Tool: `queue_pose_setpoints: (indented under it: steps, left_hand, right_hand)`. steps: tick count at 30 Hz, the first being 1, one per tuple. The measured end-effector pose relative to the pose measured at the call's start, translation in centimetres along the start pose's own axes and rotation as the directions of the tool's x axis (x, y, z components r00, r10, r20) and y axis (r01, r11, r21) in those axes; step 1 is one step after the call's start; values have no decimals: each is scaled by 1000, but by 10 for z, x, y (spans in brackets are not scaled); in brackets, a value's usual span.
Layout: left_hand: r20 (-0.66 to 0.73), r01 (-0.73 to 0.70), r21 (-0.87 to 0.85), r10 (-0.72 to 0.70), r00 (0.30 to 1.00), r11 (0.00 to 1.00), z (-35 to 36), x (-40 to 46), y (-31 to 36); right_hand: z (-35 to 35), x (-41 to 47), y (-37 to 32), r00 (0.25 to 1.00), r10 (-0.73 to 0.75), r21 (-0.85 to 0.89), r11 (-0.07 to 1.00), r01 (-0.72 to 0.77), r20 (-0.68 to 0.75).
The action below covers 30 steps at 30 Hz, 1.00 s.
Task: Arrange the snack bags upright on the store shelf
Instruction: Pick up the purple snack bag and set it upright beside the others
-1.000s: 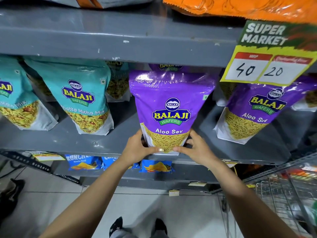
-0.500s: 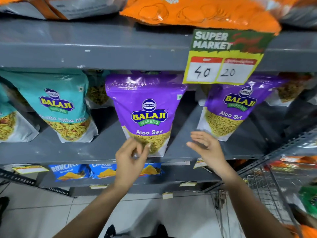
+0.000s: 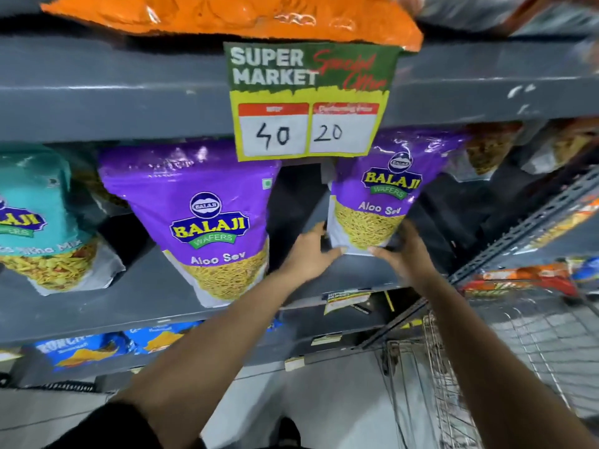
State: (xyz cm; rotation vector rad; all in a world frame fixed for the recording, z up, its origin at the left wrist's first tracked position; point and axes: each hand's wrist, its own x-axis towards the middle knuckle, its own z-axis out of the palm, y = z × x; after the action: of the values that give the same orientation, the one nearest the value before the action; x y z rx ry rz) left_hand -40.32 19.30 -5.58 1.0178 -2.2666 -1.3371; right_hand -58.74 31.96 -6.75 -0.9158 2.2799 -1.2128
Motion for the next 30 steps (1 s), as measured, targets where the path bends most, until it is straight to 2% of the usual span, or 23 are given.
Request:
queue_pose_setpoints:
  steps: [4, 9, 14, 27, 30]
  left_hand:
    - [-34, 48, -56, -50, 998, 997, 4, 1, 4]
    - [-49, 55, -138, -62, 997, 989, 10, -20, -3]
    - [-81, 69, -161, -82, 993, 985, 16, -35, -12]
    - [5, 36, -221, -36, 999, 975, 14, -50, -12]
    - [52, 72, -238, -61, 997, 969, 9, -60, -14]
  right_hand:
    - [-6, 2, -1, 997, 5, 92, 996, -12, 73]
    - [-19, -11, 11, 980, -45, 120, 993, 22, 191]
    - [-23, -27, 20, 970, -76, 181, 983, 34, 230]
    - [-16, -46, 21, 977, -98, 346, 938, 27, 189]
    - [-11, -56, 17, 989, -97, 439, 898, 38, 113]
